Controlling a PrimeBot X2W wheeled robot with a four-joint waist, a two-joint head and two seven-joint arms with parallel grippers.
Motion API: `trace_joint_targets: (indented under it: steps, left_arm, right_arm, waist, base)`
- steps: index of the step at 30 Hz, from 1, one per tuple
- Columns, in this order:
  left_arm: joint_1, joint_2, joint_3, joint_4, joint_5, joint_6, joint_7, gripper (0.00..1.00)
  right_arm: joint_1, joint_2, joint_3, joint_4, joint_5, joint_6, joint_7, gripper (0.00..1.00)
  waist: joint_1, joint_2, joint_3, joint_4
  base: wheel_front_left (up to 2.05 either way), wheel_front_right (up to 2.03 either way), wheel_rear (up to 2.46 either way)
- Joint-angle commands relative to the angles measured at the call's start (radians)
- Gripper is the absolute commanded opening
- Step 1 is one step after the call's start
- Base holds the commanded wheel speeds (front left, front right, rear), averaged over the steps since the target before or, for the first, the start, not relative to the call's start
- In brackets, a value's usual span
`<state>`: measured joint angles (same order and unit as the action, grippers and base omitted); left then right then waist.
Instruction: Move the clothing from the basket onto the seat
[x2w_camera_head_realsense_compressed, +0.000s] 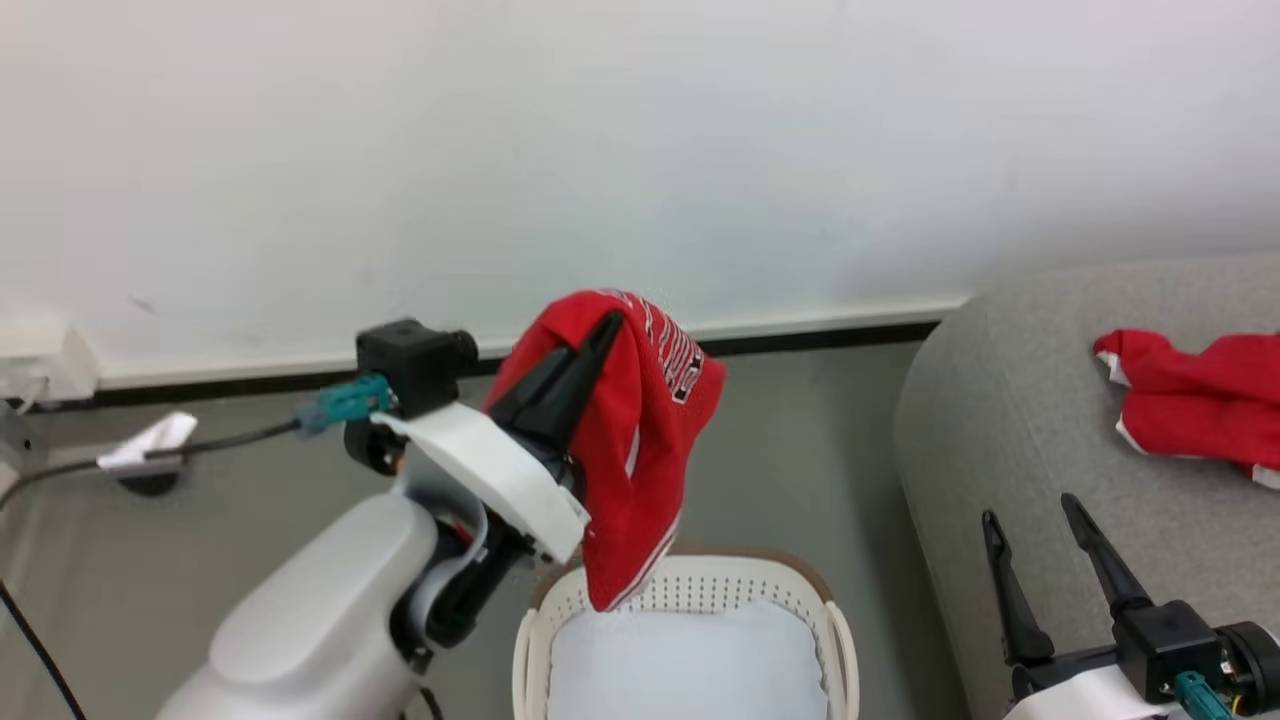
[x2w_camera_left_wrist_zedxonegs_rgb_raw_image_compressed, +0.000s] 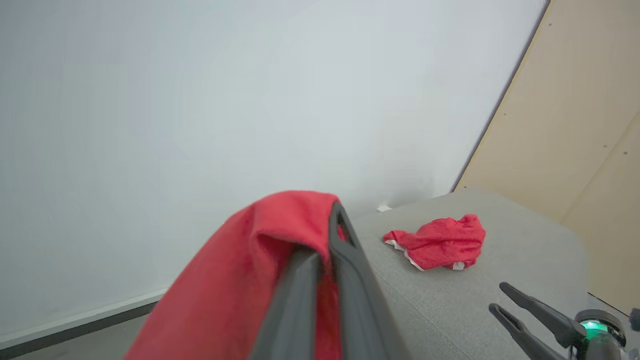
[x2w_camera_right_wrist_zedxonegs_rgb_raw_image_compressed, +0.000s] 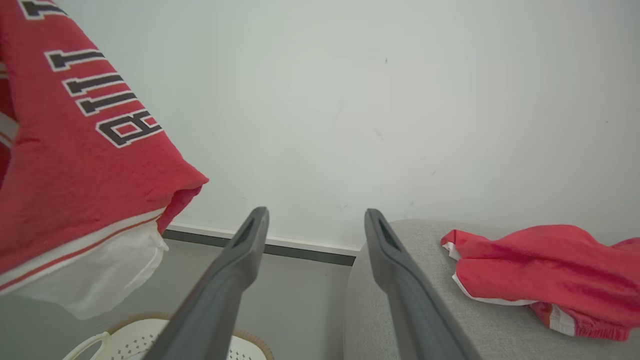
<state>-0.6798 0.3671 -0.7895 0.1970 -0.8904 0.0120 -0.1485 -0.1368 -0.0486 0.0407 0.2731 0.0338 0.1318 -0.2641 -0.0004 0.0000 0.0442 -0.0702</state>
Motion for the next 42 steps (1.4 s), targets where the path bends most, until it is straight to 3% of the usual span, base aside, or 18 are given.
trace_joint_targets:
  steps: [1,11,16,20,30,42]
  left_arm:
    - [-0.022,0.018,0.014,-0.026,-0.001,0.015,0.009,0.0]
    - [-0.042,0.047,0.03,-0.115,0.004,0.048,0.034,0.0]
    - [-0.031,0.045,0.019,-0.156,0.004,0.056,0.047,0.0]
    - [-0.022,0.033,-0.001,-0.178,0.004,0.052,0.055,0.0]
    - [-0.018,0.001,-0.062,-0.182,0.008,0.023,0.086,0.0]
    - [-0.015,-0.021,-0.125,-0.194,-0.051,-0.058,0.148,0.0]
  right_arm:
    - [0.022,-0.003,0.002,0.001,-0.003,-0.002,0.0,1.0]
    - [0.009,-0.003,0.05,-0.014,0.005,-0.002,0.0,1.0]
    - [-0.05,-0.055,0.14,-0.031,0.041,-0.002,0.0,1.0]
    - [-0.128,-0.142,0.277,-0.033,0.103,-0.002,0.0,1.0]
    - [-0.409,-0.39,0.688,-0.033,0.394,-0.002,0.084,1.0]
    - [-0.685,-0.516,1.099,0.02,0.689,-0.002,0.154,1.0]
  waist:
    - [0.0004,0.0,-0.04,0.002]
    - [0.0004,0.0,-0.077,0.001]
    - [0.0004,0.0,-0.088,0.002]
    - [0.0004,0.0,-0.096,0.006]
    - [0.0004,0.0,-0.109,0.026]
    - [0.0004,0.0,-0.119,0.072]
  base:
    - [0.0,0.0,0.0]
    - [0.0,0.0,0.0]
    - [0.0,0.0,0.0]
    - [0.0,0.0,0.0]
    - [0.0,0.0,0.0]
    - [0.0,0.0,0.0]
